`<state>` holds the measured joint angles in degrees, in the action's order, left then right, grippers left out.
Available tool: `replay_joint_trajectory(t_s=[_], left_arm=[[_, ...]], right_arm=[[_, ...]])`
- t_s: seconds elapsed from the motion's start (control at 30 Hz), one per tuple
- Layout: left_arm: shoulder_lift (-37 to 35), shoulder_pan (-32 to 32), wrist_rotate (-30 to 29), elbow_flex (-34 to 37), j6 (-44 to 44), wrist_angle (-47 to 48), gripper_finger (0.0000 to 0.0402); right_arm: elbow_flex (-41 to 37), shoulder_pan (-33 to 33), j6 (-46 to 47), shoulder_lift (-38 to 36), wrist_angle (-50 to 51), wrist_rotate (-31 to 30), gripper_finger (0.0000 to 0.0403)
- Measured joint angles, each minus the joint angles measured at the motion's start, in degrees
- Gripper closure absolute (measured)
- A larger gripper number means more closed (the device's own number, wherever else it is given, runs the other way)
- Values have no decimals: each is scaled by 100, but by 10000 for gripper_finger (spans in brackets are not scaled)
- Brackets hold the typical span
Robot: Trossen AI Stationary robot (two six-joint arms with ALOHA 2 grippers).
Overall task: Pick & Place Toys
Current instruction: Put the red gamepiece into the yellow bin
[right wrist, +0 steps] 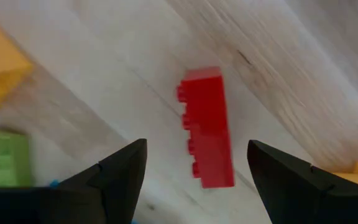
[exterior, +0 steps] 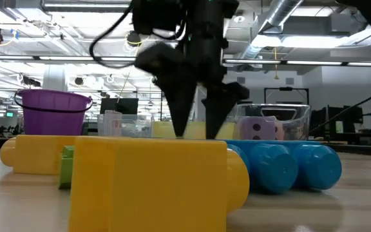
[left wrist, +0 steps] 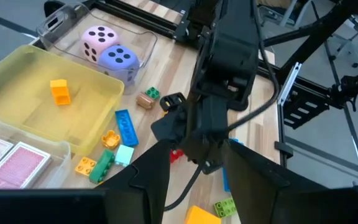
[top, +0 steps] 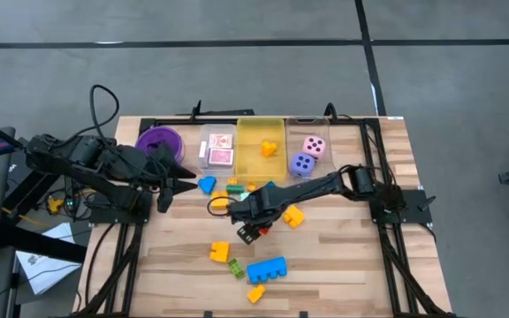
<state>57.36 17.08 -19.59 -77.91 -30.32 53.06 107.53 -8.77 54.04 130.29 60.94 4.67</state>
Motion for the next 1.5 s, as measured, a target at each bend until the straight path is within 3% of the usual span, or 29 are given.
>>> replay_joint_trajectory(t_s=[0.33, 0.93, 1.1, 1.5], left_arm=[[0, 0, -2, 2, -10, -49, 257], [0, 0, -9, 2, -58, -72, 257], [0, 0, -10, 2, -58, -148, 257], [0, 0, -40, 2, -47, -179, 257]], right_arm=[[-2, -49, -200, 132, 191, -465, 132], [-2, -22, -603, 132, 167, -212, 137], [-2, -22, -603, 132, 167, -149, 170], [-2, -22, -603, 132, -4, -64, 301]])
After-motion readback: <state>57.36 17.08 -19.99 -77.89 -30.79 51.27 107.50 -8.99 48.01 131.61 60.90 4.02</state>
